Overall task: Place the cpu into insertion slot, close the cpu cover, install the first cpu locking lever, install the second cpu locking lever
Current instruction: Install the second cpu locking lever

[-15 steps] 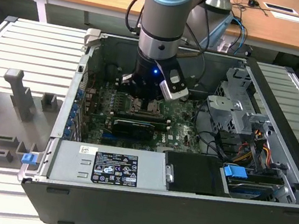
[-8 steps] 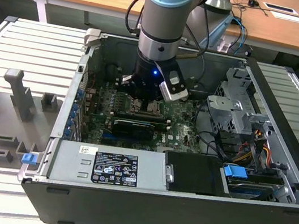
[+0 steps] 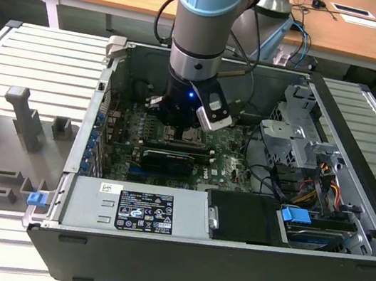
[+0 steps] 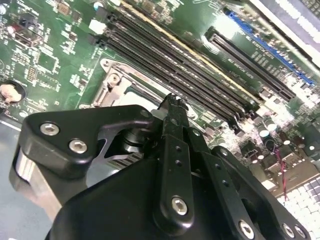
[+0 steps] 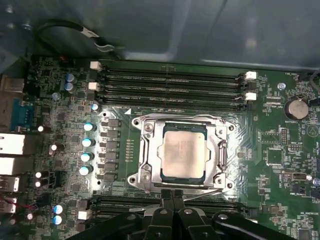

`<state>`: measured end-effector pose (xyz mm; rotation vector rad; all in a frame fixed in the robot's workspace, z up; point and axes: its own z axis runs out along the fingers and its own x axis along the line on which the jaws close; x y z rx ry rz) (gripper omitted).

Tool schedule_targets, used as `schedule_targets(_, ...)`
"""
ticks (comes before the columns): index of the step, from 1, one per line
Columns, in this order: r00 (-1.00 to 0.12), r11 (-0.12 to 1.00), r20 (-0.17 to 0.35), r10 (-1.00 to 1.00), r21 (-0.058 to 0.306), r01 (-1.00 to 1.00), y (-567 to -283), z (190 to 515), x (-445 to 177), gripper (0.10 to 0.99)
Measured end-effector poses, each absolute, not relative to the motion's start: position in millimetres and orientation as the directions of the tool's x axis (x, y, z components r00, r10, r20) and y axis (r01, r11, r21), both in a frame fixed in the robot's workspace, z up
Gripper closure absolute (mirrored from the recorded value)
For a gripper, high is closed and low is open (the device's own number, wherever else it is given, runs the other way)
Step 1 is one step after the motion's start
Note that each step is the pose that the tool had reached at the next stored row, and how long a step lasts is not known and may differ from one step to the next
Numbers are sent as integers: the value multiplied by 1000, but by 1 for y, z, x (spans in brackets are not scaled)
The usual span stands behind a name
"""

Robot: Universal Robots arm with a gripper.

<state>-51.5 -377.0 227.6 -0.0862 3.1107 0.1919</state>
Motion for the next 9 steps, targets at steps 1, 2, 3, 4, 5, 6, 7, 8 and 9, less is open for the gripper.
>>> schedule_targets(1, -998, 990, -27, -54, 130, -57, -379, 228, -54, 980)
schedule_targets(2, -998, 989, -28, -53, 135, -57, -381, 227, -56, 980)
schedule_targets(3, -998, 988, -28, -53, 140, -57, -382, 227, -57, 980)
schedule_targets(4, -998, 987, -28, -53, 148, -57, -385, 227, -58, 980)
schedule_targets(5, -998, 986, -29, -53, 153, -57, -387, 227, -59, 980)
schedule_targets(6, -998, 985, -29, -54, 164, -58, -388, 227, -60, 980)
schedule_targets(7, -998, 983, -30, -54, 175, -58, -390, 227, -61, 980)
schedule_targets(8, -998, 982, -30, -54, 181, -59, -391, 227, -62, 980)
schedule_targets(9, -998, 979, -31, -55, 194, -60, -392, 227, -64, 980)
